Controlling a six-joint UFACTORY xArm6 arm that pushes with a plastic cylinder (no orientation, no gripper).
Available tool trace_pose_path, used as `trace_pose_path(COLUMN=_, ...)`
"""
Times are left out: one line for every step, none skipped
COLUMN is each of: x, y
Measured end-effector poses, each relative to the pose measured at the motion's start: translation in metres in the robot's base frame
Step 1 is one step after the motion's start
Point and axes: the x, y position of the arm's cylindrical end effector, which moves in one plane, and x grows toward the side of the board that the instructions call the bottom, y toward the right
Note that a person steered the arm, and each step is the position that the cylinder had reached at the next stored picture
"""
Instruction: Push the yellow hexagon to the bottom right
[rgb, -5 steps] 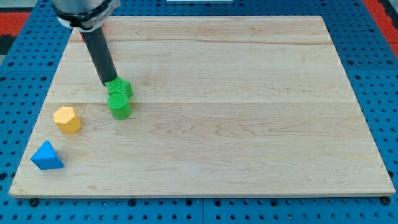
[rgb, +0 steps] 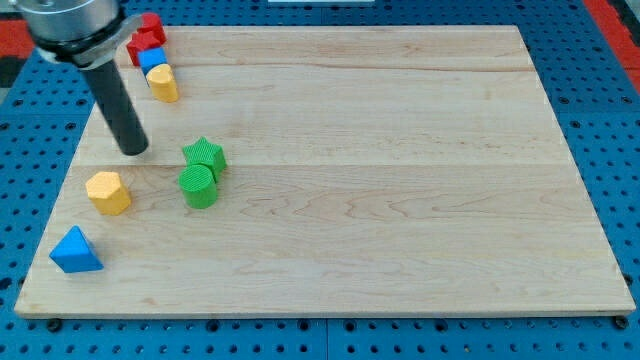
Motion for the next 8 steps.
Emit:
trace_pose_path(x=0.017, y=-0.027)
trace_pose_path(x=0.037, y=-0.011)
trace_pose_path(x=0.051, y=0.010)
trace_pose_path(x=0.058, y=-0.019)
trace_pose_path(x=0.079, y=-0.008)
trace_pose_path(x=0.076, y=0.029)
trace_pose_path(x=0.084, y=0.056)
trace_pose_path(x=0.090, y=0.035)
